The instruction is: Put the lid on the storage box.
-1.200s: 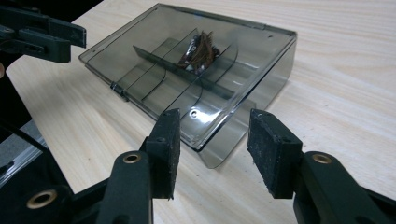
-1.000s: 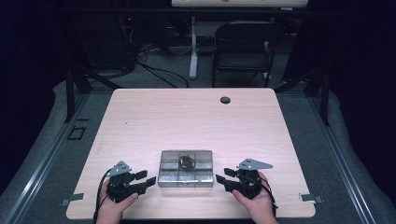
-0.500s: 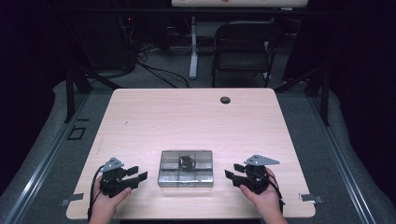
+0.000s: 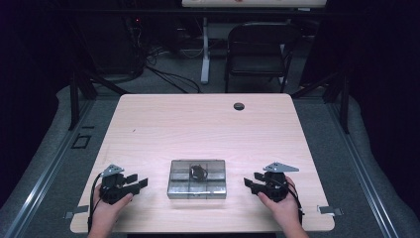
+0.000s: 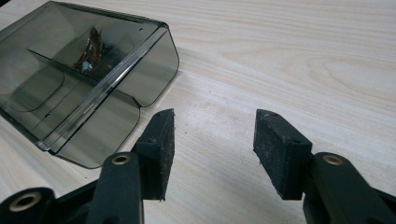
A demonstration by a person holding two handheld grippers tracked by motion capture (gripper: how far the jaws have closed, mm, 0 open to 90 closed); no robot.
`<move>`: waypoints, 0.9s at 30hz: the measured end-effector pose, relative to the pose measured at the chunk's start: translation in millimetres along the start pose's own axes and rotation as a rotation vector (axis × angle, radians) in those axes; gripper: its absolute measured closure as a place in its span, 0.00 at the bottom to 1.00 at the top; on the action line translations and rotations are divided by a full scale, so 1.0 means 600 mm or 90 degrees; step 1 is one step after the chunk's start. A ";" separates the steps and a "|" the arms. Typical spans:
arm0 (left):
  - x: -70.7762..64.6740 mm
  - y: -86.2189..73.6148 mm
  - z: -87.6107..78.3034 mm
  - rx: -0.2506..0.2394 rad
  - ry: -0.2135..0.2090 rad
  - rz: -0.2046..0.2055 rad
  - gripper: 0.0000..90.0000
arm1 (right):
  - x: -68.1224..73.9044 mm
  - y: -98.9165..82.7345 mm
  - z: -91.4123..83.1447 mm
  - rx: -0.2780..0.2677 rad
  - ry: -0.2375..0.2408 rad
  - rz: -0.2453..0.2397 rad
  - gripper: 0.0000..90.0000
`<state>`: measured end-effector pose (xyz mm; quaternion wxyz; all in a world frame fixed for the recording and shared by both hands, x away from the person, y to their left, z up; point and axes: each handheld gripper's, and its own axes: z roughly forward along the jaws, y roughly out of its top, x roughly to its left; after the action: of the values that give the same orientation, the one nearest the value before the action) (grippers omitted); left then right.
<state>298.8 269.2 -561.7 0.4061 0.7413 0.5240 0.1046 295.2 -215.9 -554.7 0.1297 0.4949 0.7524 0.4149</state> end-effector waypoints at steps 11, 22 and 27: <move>-0.002 -0.003 0.009 0.015 -0.010 -0.003 0.50 | 0.008 -0.004 0.015 0.014 -0.009 -0.013 0.51; -0.006 -0.004 0.014 0.021 -0.013 -0.001 0.50 | 0.005 -0.004 0.013 0.010 -0.012 0.000 0.50; -0.008 -0.004 0.014 0.024 -0.014 0.001 0.50 | 0.005 -0.004 0.014 0.010 -0.011 0.000 0.50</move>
<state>299.9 261.4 -567.5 0.3975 0.7506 0.5207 0.0869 297.0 -209.5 -561.0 0.1325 0.4995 0.7545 0.4046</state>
